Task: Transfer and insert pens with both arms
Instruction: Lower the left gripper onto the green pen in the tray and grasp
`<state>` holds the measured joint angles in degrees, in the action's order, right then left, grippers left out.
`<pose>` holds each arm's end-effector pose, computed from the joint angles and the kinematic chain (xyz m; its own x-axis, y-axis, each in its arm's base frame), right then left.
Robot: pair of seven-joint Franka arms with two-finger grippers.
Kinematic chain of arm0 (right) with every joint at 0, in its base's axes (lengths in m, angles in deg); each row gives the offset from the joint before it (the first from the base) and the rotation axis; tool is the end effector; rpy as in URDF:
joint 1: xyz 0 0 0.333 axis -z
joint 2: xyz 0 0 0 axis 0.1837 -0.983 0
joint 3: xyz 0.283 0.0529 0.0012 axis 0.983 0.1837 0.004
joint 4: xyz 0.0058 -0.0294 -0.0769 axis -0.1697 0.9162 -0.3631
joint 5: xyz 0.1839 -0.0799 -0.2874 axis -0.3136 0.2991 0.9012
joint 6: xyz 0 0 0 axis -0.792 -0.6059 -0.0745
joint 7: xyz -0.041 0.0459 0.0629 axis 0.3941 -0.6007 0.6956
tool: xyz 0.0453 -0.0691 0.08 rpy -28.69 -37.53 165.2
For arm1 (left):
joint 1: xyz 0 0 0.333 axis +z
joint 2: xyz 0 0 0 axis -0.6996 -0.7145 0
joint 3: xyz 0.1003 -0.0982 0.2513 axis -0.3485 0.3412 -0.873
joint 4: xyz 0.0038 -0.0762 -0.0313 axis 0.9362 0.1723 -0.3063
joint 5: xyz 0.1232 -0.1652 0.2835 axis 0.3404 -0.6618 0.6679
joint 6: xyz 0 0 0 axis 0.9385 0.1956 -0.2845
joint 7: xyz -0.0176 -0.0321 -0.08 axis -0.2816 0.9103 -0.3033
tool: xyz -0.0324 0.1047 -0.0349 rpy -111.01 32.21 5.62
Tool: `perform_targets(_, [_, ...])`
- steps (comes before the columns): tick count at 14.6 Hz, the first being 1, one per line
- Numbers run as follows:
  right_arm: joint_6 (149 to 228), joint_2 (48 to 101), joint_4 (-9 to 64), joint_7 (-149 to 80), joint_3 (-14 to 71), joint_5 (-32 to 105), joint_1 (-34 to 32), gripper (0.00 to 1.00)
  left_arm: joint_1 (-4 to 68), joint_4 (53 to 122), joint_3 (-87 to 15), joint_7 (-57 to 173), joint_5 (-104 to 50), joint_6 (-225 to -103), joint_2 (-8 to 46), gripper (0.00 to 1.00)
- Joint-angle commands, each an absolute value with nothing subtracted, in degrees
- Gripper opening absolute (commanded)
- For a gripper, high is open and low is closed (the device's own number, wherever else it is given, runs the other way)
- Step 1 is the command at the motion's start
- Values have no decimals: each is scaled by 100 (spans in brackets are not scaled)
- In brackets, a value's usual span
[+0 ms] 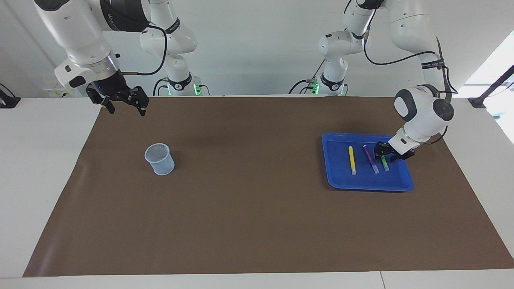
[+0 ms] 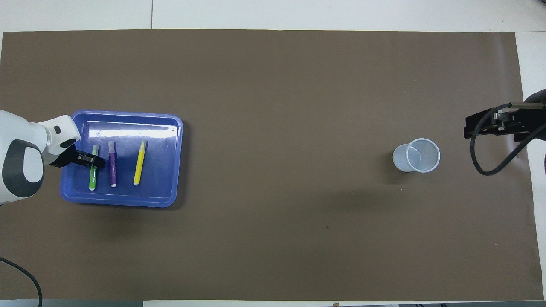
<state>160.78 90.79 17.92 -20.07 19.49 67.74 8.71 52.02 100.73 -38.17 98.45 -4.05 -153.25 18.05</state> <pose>0.5035 -0.0014 0.5711 0.9936 -0.1029 -0.0465 -0.1021 -0.9946 0.0205 0.5108 0.0603 0.2993 0.9530 -0.2903 -0.0867 -0.2844 -0.9558 0.0740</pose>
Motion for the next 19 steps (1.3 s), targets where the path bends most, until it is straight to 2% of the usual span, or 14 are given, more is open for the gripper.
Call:
perform_targets(1, [16032,9179,1894,-2122,1971,6664,935,100,5283,10285,-3786,9955,-421,-15430,1881,59])
perform_targets(3, [16032,9179,1894,-2113,1971,6664,936,100,5283,10303,-3786,9946,-421,-15430,1890,50])
perform_targets(4, [16041,9179,1894,-2113,1971,6664,935,100,5283,10303,-3795,9938,-421,-15439,1890,38])
perform_targets(6, [16023,9179,1894,-2113,1971,6664,935,100,5292,10303,-3795,9929,-421,-15422,1890,8])
perform_targets(7, [16015,9179,1894,-2113,1971,6664,935,100,5283,10295,-3795,9911,-421,-15413,1890,0])
perform_targets(13, [15997,9179,1894,-2122,1971,6664,944,100,5292,10023,-3795,9850,-429,-15221,1847,0])
perform_targets(16, [16006,9179,1885,-2130,1980,6656,962,100,5169,9155,-3769,8957,-421,-14099,1820,0])
perform_targets(19, [16050,9188,1859,-2122,2015,6612,900,100,4722,8267,-3742,7622,-429,-12920,1864,0])
